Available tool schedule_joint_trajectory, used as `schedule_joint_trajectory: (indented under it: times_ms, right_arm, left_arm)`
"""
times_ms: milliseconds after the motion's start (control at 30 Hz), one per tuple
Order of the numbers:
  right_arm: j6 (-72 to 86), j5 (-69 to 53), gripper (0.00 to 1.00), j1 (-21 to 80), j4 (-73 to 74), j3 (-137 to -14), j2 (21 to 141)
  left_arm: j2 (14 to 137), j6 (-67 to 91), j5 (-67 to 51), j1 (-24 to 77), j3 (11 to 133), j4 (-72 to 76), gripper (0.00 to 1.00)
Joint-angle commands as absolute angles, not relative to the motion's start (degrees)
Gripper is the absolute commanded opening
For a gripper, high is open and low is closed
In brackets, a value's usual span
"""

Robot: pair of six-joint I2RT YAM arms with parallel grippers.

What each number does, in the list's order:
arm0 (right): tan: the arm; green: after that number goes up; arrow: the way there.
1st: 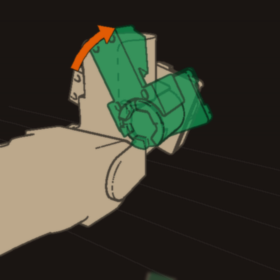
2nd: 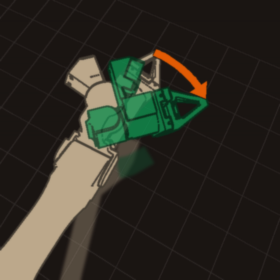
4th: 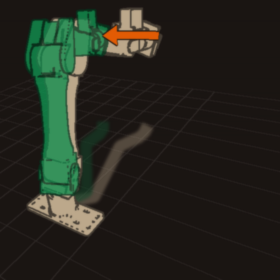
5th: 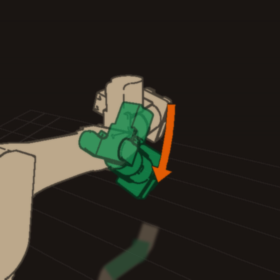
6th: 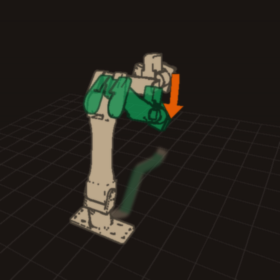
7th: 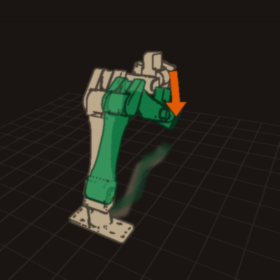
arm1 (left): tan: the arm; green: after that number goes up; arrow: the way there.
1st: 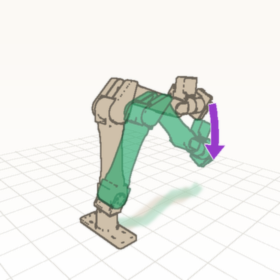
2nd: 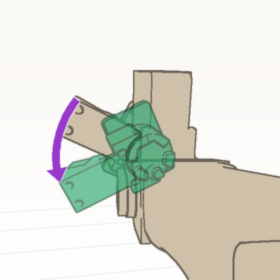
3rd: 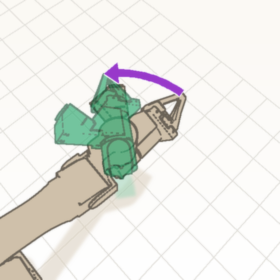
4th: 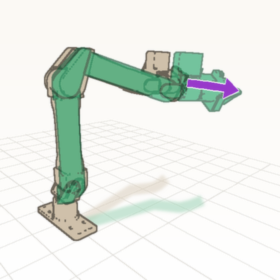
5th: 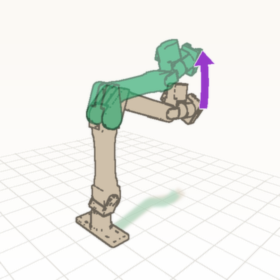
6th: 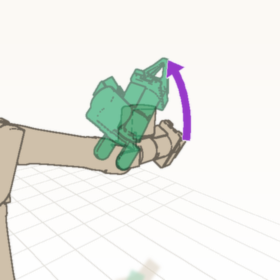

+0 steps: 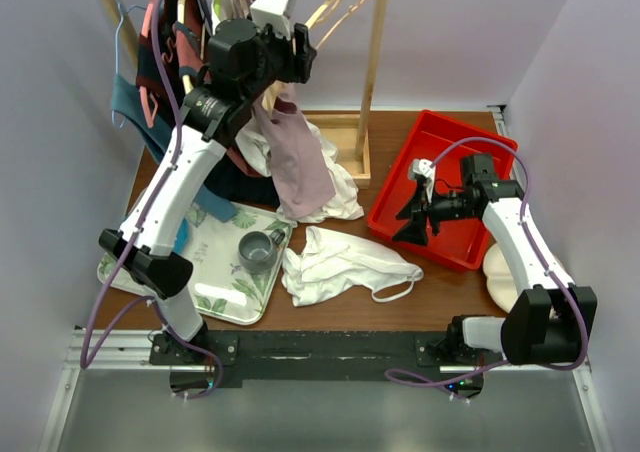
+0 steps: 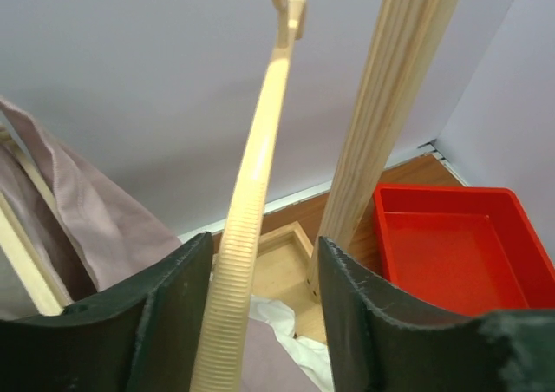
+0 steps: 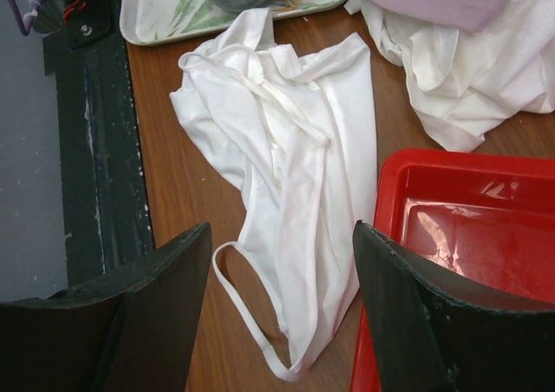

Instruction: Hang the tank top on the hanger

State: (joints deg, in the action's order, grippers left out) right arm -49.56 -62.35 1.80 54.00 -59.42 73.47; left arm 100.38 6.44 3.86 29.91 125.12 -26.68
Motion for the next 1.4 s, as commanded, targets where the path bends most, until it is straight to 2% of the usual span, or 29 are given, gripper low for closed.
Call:
schedule_joint_trajectory:
  times_ms: [0,133,167,267,500,900,1367]
  right_arm:
    - [-51.33,-64.25,0.70,1.41,55.28,-59.77,72.60]
    - [-52.03,-64.42,0.70,1.06,55.99,-60.12,72.60]
    - [-52.21,-64.42,0.70,0.97,56.25,-60.03,72.51]
    - [-52.38,-64.60,0.70,0.79,56.42,-60.21,72.51]
    - [-53.09,-64.60,0.70,0.53,57.22,-60.47,72.86]
    - [-53.70,-64.95,0.70,0.09,57.74,-60.47,72.77]
    - [-53.79,-64.60,0.71,0.09,57.74,-60.29,73.56]
  left_arm:
    - [102.13,5.72,7.03,29.79,125.16,-24.18,0.50]
    - [103.09,4.31,6.33,29.79,125.25,-22.33,0.25]
    - [103.18,3.70,6.24,29.79,125.16,-21.98,0.16]
    - [102.92,3.25,5.63,29.79,124.81,-20.40,0.00]
    - [100.81,4.48,3.96,29.79,122.26,-13.55,0.00]
    - [85.53,6.24,4.83,29.79,102.76,-1.94,0.00]
    - [87.27,5.97,6.15,29.71,102.39,3.86,0.00]
